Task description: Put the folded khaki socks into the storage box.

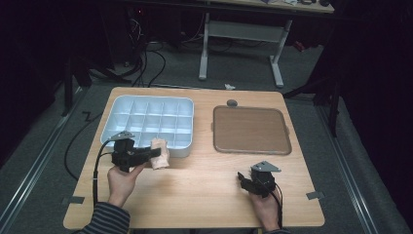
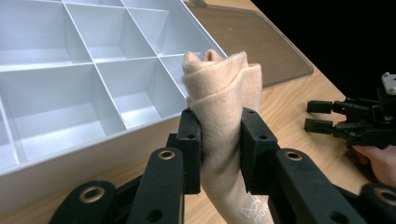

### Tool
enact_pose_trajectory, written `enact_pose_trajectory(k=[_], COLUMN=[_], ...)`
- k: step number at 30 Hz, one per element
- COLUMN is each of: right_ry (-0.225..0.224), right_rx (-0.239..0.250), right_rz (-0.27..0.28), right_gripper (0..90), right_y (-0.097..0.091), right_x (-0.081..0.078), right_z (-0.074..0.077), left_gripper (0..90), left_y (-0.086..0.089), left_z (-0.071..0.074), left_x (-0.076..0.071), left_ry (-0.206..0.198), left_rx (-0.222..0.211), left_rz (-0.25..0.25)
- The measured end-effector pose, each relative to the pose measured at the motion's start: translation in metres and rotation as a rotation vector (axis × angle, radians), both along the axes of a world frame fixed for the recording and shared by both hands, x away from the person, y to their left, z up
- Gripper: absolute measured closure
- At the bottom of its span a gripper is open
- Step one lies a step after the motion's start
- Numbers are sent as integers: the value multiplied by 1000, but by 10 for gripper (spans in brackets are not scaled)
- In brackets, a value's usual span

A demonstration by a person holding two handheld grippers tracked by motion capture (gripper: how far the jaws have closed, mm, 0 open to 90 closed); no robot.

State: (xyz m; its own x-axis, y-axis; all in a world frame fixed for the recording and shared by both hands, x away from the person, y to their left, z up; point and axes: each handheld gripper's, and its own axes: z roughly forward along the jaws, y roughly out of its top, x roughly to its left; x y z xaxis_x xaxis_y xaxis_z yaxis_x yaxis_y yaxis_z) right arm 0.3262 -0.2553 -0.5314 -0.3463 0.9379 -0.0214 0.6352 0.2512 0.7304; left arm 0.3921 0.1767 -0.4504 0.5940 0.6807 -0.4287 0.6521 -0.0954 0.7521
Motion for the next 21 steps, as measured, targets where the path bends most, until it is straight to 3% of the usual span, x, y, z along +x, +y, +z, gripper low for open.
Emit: enact_pose_trajectory(k=[11, 21], right_ry=[0, 0], right_rx=[0, 0], right_rz=[0, 0], right_gripper=[399, 399], right_y=[0, 0], right_x=[0, 0], right_z=[0, 0], left_gripper=[729, 729], left_y=[6, 20], left_z=[3, 19], left_x=[6, 9], left_ry=[22, -5], left_rx=[-5, 24], left_rz=[4, 30])
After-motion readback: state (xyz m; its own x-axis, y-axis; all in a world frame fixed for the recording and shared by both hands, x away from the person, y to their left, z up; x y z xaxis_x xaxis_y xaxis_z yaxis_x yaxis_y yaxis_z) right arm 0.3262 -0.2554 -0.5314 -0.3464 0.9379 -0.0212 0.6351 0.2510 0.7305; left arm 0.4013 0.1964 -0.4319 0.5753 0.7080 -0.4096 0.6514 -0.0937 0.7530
